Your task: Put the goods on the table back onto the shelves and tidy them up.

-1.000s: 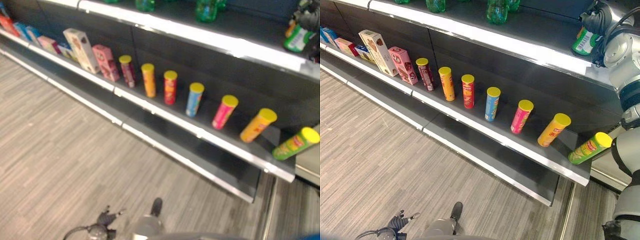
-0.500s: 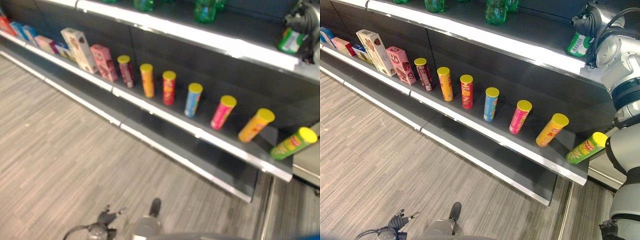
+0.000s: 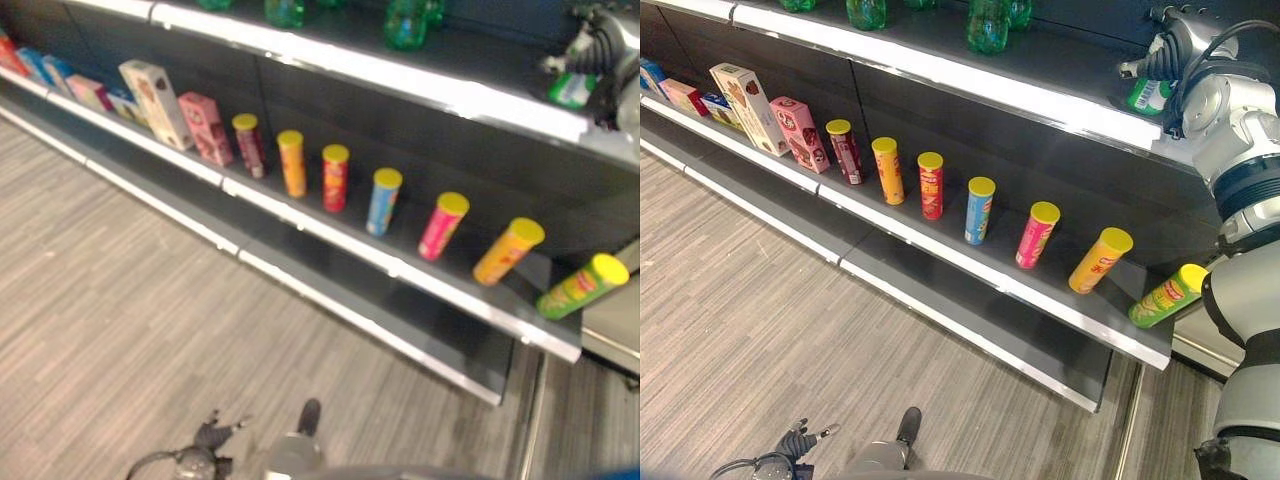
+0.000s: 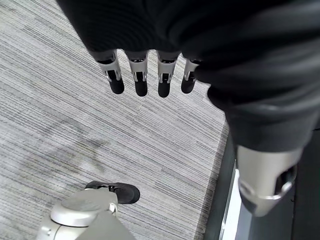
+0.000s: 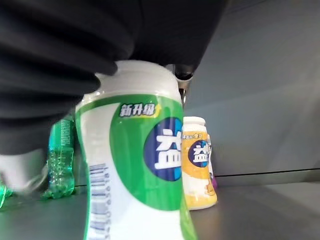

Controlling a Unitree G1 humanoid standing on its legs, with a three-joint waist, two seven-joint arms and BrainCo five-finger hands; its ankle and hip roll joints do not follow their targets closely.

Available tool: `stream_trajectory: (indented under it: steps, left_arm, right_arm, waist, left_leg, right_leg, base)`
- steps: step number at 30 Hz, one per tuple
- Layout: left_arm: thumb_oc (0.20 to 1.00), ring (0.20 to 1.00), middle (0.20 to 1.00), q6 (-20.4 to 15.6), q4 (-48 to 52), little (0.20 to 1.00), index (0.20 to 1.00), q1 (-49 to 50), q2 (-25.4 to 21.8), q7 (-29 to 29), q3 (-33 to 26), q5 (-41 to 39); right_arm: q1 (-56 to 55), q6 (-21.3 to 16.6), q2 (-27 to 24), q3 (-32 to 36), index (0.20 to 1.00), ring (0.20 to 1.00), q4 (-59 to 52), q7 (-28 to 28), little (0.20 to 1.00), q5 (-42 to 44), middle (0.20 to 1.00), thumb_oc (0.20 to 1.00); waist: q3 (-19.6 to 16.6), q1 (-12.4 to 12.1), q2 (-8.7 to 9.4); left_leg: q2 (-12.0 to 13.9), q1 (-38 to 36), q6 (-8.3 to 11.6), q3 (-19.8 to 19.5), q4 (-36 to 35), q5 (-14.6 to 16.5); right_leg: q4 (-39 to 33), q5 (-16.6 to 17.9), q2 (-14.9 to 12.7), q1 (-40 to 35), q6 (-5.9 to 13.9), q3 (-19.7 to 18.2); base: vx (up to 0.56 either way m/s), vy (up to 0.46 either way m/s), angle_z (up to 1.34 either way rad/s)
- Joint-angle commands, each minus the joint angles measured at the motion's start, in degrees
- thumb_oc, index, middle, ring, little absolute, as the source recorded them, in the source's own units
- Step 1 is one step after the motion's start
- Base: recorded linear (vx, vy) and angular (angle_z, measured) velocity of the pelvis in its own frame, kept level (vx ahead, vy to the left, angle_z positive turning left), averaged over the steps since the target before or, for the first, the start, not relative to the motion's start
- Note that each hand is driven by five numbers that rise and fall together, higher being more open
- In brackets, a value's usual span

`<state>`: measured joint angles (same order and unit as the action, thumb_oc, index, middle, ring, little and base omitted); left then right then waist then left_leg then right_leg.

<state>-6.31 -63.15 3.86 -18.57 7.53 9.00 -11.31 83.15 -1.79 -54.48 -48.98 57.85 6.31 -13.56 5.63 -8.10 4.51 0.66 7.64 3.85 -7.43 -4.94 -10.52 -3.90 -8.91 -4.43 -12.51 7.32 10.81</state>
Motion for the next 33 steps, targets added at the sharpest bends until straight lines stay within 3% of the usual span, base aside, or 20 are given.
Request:
stream_trajectory:
  steps: [1,6,8,11,12,13,14,16,19,22,24,25,28,31,32,33]
  left_arm:
    - [1.000,1.000,1.000,-0.88,-1.59,1.000,1.000,-3.34,-1.78,1.47,0.20,-0.33]
    - [1.000,1.000,1.000,-0.22,-1.01,1.000,1.000,-2.68,-1.18,2.28,-1.25,0.77]
    - [1.000,1.000,1.000,0.21,-0.86,1.000,1.000,-2.41,-0.62,2.53,-2.70,1.64]
    - [1.000,1.000,1.000,0.65,-1.18,1.000,1.000,-2.30,0.17,2.49,-4.72,2.57]
    - [1.000,1.000,1.000,0.58,-1.21,1.000,1.000,-2.10,0.47,2.30,-5.38,2.62]
    - [1.000,1.000,1.000,0.42,-0.84,1.000,1.000,-2.24,1.21,1.22,-6.30,2.32]
    - [1.000,1.000,1.000,0.42,-0.84,1.000,1.000,-2.26,0.85,1.21,-6.03,2.32]
    - [1.000,1.000,1.000,-0.15,0.37,1.000,1.000,-2.41,1.30,-0.76,-6.99,1.67]
    - [1.000,1.000,1.000,-1.11,3.16,1.000,1.000,-2.41,1.36,-3.03,-6.87,1.26]
    - [1.000,1.000,1.000,-1.95,6.71,1.000,1.000,-2.65,1.13,-5.19,-6.72,0.78]
    - [1.000,1.000,1.000,-2.36,9.96,1.000,1.000,-2.37,0.53,-7.03,-6.33,1.01]
    - [1.000,1.000,1.000,-2.35,10.00,1.000,1.000,-2.32,0.47,-7.05,-6.24,1.01]
    - [1.000,1.000,1.000,-2.23,11.62,1.000,1.000,-2.32,-0.40,-8.78,-6.87,2.16]
    - [1.000,1.000,1.000,-1.89,12.00,1.000,1.000,-2.81,0.06,-9.36,-6.74,2.50]
    - [1.000,1.000,1.000,-1.72,12.77,1.000,1.000,-3.28,0.29,-9.42,-7.04,1.94]
    - [1.000,1.000,1.000,-1.73,12.87,1.000,1.000,-3.44,0.53,-9.16,-6.73,1.76]
  right_arm:
    - [6.58,0.73,-3.70,-0.42,1.000,1.000,-4.12,5.85,1.000,-0.24,1.000,1.000]
    - [3.13,1.45,-12.14,8.20,1.000,1.000,-22.86,12.86,1.000,-0.21,1.000,1.000]
    - [-3.44,0.79,-16.16,16.36,1.000,1.000,-33.89,15.31,1.000,0.04,1.000,1.000]
    - [-18.67,-3.11,-19.05,33.20,1.000,1.000,-47.70,16.91,1.000,5.42,1.000,1.000]
    - [-25.06,-5.23,-18.44,39.46,1.000,1.000,-52.23,16.07,1.000,8.96,1.000,1.000]
    - [-36.54,-10.37,-15.50,49.84,1.000,1.000,-59.78,12.98,1.000,17.74,1.000,1.000]
    - [-38.02,-10.30,-15.38,51.26,1.000,1.000,-60.30,12.85,1.000,17.74,1.000,1.000]
    - [-47.92,-13.78,-12.02,57.18,1.000,1.000,-65.71,6.59,1.000,26.06,1.000,1.000]
    - [-60.41,-15.65,-6.75,63.49,1.000,1.000,-71.67,-2.62,1.000,37.44,1.000,1.000]
    - [-66.63,-14.90,-3.72,63.66,1.000,1.000,-75.86,-11.16,1.000,46.58,1.000,1.000]
    - [-74.84,-11.90,2.41,61.48,1.000,1.000,-78.36,-19.43,1.000,55.09,1.000,1.000]
    - [-75.09,-11.84,2.49,61.67,1.000,1.000,-78.49,-19.48,1.000,55.12,1.000,1.000]
    - [-84.12,-6.75,5.91,56.67,1.000,1.000,-78.01,-25.76,1.000,56.63,1.000,1.000]
    - [-91.84,-4.13,9.99,52.17,1.000,1.000,-71.54,-27.63,1.000,50.51,1.000,1.000]
    - [-94.90,-2.59,11.98,49.60,1.000,1.000,-64.61,-26.35,1.000,40.97,1.000,1.000]
    - [-95.48,-2.53,14.01,48.28,1.000,1.000,-61.49,-25.54,1.000,37.62,1.000,1.000]
  waist:
    - [0.58,-0.20,1.20]
    - [0.16,1.65,0.59]
    - [-0.01,2.83,0.18]
    - [-0.34,4.47,-0.20]
    - [-0.40,4.96,-0.24]
    - [-0.42,6.25,-0.42]
    - [-0.46,5.92,-0.10]
    - [-0.37,7.31,-0.28]
    - [-0.29,8.54,-0.27]
    - [-0.06,10.28,-0.66]
    - [0.32,11.59,-1.11]
    - [0.27,11.41,-1.07]
    - [0.60,12.81,-1.52]
    - [1.07,14.03,-1.98]
    - [1.49,14.51,-2.26]
    - [1.72,14.68,-2.39]
  left_leg:
    - [3.98,-7.22,4.72,6.93,5.40,15.09]
    - [4.21,-7.86,4.45,7.53,5.28,15.46]
    - [4.33,-8.27,4.33,7.96,5.25,15.75]
    - [4.53,-8.75,4.10,8.67,5.32,16.16]
    - [4.60,-8.90,4.04,9.03,5.38,16.27]
    - [4.70,-8.84,3.83,9.66,5.63,16.05]
    - [4.70,-8.85,3.84,9.68,5.65,16.07]
    - [4.95,-9.06,3.83,10.69,5.95,16.27]
    - [5.33,-9.93,3.91,12.75,5.98,16.99]
    - [5.73,-10.62,4.00,14.55,5.88,17.05]
    - [6.11,-11.24,4.02,16.22,5.94,17.09]
    - [6.12,-11.29,4.02,16.32,5.93,17.12]
    - [6.41,-11.66,4.06,17.77,6.05,17.13]
    - [6.51,-12.11,4.12,18.72,6.11,17.03]
    - [6.60,-11.94,4.26,18.75,6.24,16.86]
    - [6.59,-11.86,4.23,18.58,6.34,16.87]
  right_leg:
    - [3.14,4.11,-5.39,7.68,6.17,-0.85]
    - [3.30,4.13,-5.54,7.92,6.28,-1.42]
    - [3.48,4.12,-5.53,8.14,6.32,-1.80]
    - [3.70,4.02,-5.47,8.50,6.31,-2.42]
    - [3.71,3.95,-5.45,8.51,6.28,-2.69]
    - [3.85,4.25,-5.53,9.09,6.17,-3.46]
    - [3.86,4.24,-5.52,9.10,6.17,-3.48]
    - [3.97,4.17,-5.47,9.49,6.05,-4.47]
    - [3.90,3.85,-5.15,9.82,5.94,-6.04]
    - [3.93,4.17,-4.89,10.65,5.86,-7.78]
    - [4.30,4.44,-4.60,11.75,5.72,-9.52]
    - [4.34,4.42,-4.58,11.78,5.72,-9.62]
    - [4.71,4.55,-4.37,12.65,5.57,-11.10]
    - [5.28,4.58,-4.33,13.12,5.43,-11.85]
    - [5.53,4.61,-4.43,13.40,5.43,-11.70]
    - [5.60,4.59,-4.51,13.38,5.37,-11.58]
  base:
    - [-0.01,0.007,-0.04]
    - [0.00,0.020,-0.01]
    - [0.01,0.029,-0.04]
    - [0.00,0.022,-0.14]
    - [-0.04,0.019,-0.18]
    - [-0.04,0.014,-0.17]
    - [-0.05,0.016,-0.23]
    - [-0.03,0.010,-0.37]
    - [-0.01,0.014,-0.43]
    - [-0.01,0.012,-0.43]
    - [-0.02,0.015,-0.44]
    - [-0.03,0.010,-0.38]
    - [-0.03,0.004,-0.28]
    - [-0.03,0.013,-0.23]
    - [-0.05,-0.002,-0.06]
    - [-0.06,-0.011,-0.06]
